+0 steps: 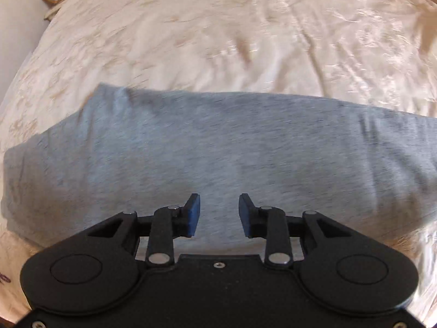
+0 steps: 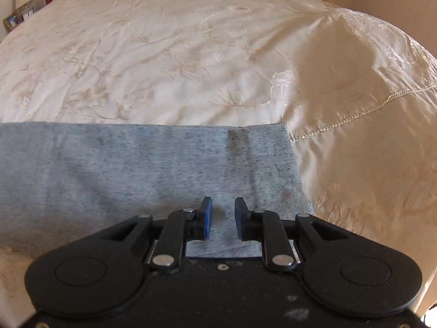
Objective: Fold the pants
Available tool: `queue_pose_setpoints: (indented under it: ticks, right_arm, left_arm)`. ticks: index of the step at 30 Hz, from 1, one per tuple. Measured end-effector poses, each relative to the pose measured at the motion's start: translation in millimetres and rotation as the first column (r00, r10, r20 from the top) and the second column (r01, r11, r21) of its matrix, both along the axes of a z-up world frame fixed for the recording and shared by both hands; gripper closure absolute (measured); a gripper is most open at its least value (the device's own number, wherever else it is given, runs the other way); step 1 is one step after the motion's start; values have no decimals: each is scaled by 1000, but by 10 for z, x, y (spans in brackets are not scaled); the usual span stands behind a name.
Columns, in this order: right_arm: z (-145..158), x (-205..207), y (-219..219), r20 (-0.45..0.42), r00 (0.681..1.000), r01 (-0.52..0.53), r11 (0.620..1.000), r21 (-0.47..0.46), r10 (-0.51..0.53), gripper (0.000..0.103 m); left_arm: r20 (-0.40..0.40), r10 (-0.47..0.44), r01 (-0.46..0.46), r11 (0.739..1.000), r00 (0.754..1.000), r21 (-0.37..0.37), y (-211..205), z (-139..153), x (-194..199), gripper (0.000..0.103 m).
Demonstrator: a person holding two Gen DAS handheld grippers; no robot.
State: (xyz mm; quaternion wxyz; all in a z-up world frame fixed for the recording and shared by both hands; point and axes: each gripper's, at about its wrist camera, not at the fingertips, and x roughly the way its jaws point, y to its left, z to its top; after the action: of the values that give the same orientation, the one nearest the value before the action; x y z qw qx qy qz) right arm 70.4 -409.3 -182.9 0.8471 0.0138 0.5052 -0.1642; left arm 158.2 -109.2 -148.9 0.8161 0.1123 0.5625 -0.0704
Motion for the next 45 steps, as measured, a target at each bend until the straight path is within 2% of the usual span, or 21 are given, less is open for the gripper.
queue_pose_setpoints:
  ticks: [2, 3, 4, 6, 8, 11, 14, 17, 22, 24, 28, 33, 35, 36, 37, 38, 39, 41, 42, 45]
  right_arm:
    - [-199, 112, -271, -73, 997, 26, 997, -78, -32, 89]
    - [-218, 148, -416, -68, 997, 36, 994, -108, -44, 89]
    - [-174, 142, -526, -46, 998, 45, 993, -111, -50, 82]
    - [-46, 81, -696, -11, 998, 59, 997, -58, -60, 80]
    - [53, -29, -856, 10, 998, 62, 997, 41, -62, 73]
    - [106, -200, -1014, 12, 997, 73, 988, 133, -75, 72]
    - [163, -396, -1028, 24, 995, 88, 979, 185, -94, 70]
    - [186, -449, -1074, 34, 996, 74, 963, 260, -85, 68]
    - [84, -374, -1228, 1, 996, 87, 936, 341, -93, 64]
    - [-5, -310, -1301, -17, 996, 92, 925, 369, -92, 64]
    - [-185, -110, -1445, -32, 998, 71, 897, 436, -63, 63]
    - [-349, 139, -1551, -18, 1000, 19, 863, 505, -11, 60]
    - [-373, 176, -1569, -17, 1000, 32, 848, 530, -27, 59]
    - [-364, 174, -1565, -14, 999, 36, 838, 545, -34, 62]
    - [-347, 160, -1565, -11, 999, 32, 830, 556, -31, 70]
    - [-325, 143, -1560, -9, 1000, 25, 826, 563, -25, 91]
    - [-280, 106, -1567, 3, 1000, 19, 806, 591, -25, 91]
    - [-137, -6, -1577, 20, 996, 58, 774, 630, -91, 91]
    - [-42, -52, -1562, 35, 994, 61, 772, 633, -108, 91]
    - [245, -113, -1454, 86, 993, 19, 805, 593, -86, 91]
  left_arm:
    - [-2, -51, 50, 999, 999, -21, -373, 1, -41, 62]
    - [-3, -71, 71, 997, 997, -25, -516, 8, -51, 62]
    - [-5, -95, 95, 995, 995, -36, -665, 9, -59, 62]
    - [-16, -150, 148, 987, 989, -63, -925, -5, -79, 62]
    - [-16, -209, 208, 976, 978, -66, -1194, -51, -120, 62]
    - [-12, -277, 276, 959, 961, -59, -1513, -229, -80, 60]
    - [-33, -290, 290, 957, 957, 17, -1802, -498, 134, 58]
    - [-28, -262, 262, 965, 965, 13, -1923, -514, 355, 59]
    - [-5, -227, 226, 973, 974, -52, -1881, -226, 618, 58]
    - [18, -187, 188, 980, 982, -65, -1766, -96, 663, 58]
    - [0, -105, 104, 990, 994, -91, -1409, 40, 653, 58]
    - [-38, -40, 37, 997, 998, -68, -1027, 38, 442, 58]
    - [-61, -7, 3, 998, 998, -58, -946, -48, 400, 58]
    - [-73, 7, -11, 998, 997, -55, -895, -70, 363, 59]
    - [-84, 20, -24, 998, 996, -54, -862, -94, 338, 59]
    - [-96, 31, -37, 998, 995, -59, -838, -121, 321, 59]
    - [-105, 34, -41, 997, 994, -68, -842, -150, 323, 59]
    - [-107, 27, -35, 997, 994, -74, -903, -193, 369, 59]
    - [-95, 17, -24, 997, 995, -72, -964, -221, 413, 59]
    - [-69, 7, -12, 998, 998, -64, -1139, -358, 621, 59]
